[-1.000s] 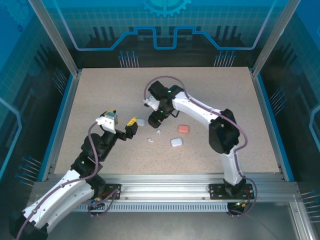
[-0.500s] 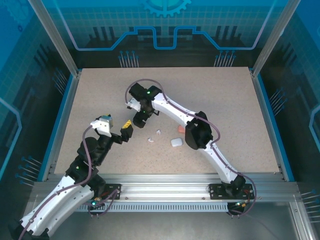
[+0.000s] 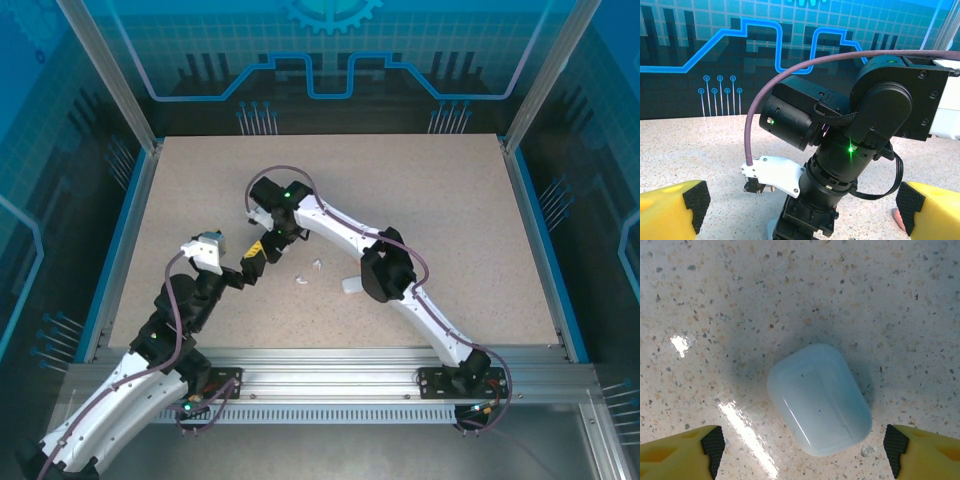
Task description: Insert wireless bluetooth earbuds into charging case
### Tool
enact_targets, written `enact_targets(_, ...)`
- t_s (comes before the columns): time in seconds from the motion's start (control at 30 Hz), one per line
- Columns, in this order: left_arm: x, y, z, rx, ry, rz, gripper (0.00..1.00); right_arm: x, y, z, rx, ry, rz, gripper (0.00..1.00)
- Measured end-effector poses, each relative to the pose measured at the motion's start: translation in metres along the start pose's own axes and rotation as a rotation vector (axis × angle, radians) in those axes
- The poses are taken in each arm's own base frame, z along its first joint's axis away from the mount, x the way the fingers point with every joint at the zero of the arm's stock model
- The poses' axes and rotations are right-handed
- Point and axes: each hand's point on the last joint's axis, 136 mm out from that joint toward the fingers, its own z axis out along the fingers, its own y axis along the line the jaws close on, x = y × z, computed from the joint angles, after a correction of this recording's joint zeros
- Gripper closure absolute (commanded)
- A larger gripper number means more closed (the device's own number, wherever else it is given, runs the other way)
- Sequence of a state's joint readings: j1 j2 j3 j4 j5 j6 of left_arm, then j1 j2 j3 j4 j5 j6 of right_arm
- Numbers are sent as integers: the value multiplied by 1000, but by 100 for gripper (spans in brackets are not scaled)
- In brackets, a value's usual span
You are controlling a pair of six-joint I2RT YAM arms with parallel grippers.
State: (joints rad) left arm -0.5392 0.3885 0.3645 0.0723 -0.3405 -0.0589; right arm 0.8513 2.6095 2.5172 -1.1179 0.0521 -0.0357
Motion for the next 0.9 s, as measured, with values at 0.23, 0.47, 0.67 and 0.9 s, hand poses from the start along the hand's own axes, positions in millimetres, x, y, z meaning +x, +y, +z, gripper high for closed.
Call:
enact_targets(0.23,0,0,0,0,0,-18,1,-3,3,-2,13,-9,43,14)
enact_targets(0.47,0,0,0,0,0,-21,1,-9,16,2,5,-31,83,14)
enact_targets(0.67,2,1,-1,-1,9,-20,1,-10,18,4,14,-33,102,15)
enact_targets(0.9,13,11,7,-39,66,-69,2,0,14,3,32,-37,129,14)
